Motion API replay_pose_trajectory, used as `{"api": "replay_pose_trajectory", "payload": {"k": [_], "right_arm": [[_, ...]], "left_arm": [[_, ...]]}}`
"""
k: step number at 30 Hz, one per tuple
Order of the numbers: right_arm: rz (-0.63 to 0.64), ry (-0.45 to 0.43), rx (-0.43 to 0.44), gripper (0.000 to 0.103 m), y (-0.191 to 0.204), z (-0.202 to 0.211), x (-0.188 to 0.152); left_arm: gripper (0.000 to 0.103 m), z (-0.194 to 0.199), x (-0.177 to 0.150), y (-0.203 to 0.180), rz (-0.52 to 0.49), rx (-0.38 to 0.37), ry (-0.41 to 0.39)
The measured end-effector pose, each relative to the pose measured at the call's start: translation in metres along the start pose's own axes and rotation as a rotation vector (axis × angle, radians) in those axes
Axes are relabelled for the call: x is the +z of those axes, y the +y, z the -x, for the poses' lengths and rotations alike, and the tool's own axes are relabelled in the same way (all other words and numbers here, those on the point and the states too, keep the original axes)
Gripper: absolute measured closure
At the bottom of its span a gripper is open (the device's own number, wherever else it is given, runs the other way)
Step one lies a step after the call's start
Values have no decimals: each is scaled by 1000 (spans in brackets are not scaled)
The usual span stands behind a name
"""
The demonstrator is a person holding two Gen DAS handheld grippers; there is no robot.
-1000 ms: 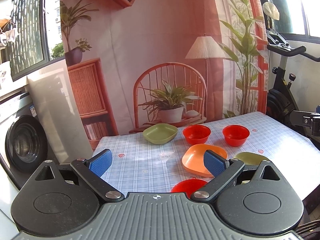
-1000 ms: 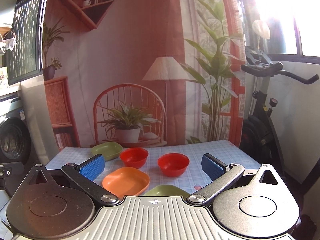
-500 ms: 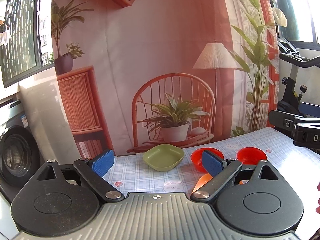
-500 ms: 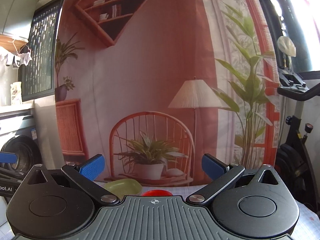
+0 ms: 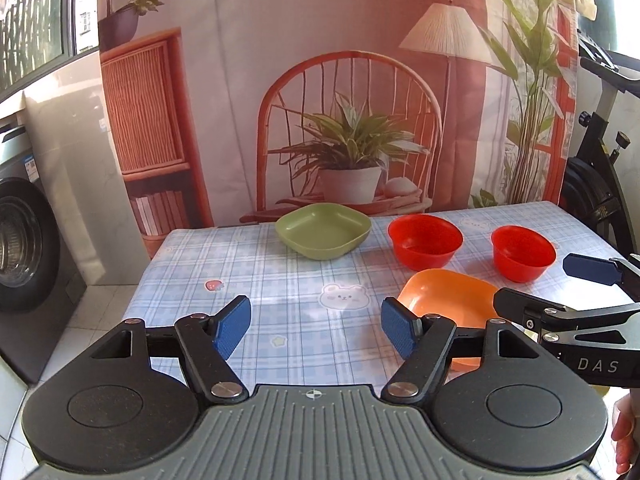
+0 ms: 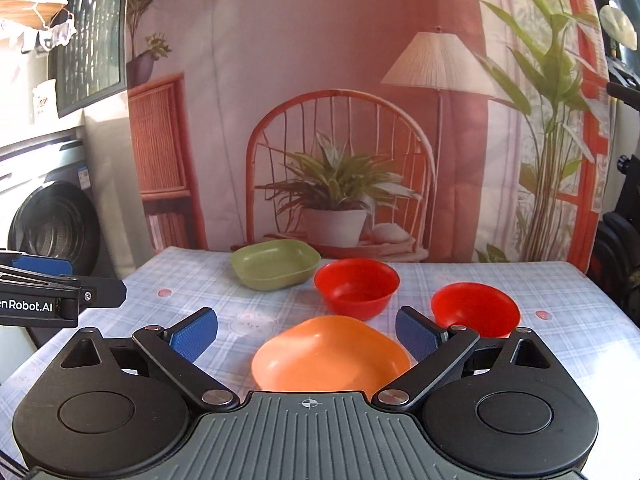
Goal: Organize plates and bowls
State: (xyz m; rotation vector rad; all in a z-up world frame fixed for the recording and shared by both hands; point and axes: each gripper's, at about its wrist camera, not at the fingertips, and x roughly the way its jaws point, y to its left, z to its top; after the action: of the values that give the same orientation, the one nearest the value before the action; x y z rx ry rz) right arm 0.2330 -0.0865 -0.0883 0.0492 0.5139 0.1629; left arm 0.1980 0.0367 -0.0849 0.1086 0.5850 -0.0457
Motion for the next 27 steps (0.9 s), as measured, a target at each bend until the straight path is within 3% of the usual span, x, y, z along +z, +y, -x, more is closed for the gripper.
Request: {"api": "replay_pose_trajectory", "payload": {"k": [2,6,15,27], "right_arm": [[3,33,22,21,5,-4,-11],[38,142,49,47,13,-15,-28],[-4,299,137,61,15,-28,-52],[4,357,160,86,14,-26,-59]], "left_arm": [[29,-6,-13,0,-1,-11,21],[34,-19,-37,3,49,-62,94],[34,-34,-62,5,71,-34,198],[70,-37,-79,-2,109,-138,301]]}}
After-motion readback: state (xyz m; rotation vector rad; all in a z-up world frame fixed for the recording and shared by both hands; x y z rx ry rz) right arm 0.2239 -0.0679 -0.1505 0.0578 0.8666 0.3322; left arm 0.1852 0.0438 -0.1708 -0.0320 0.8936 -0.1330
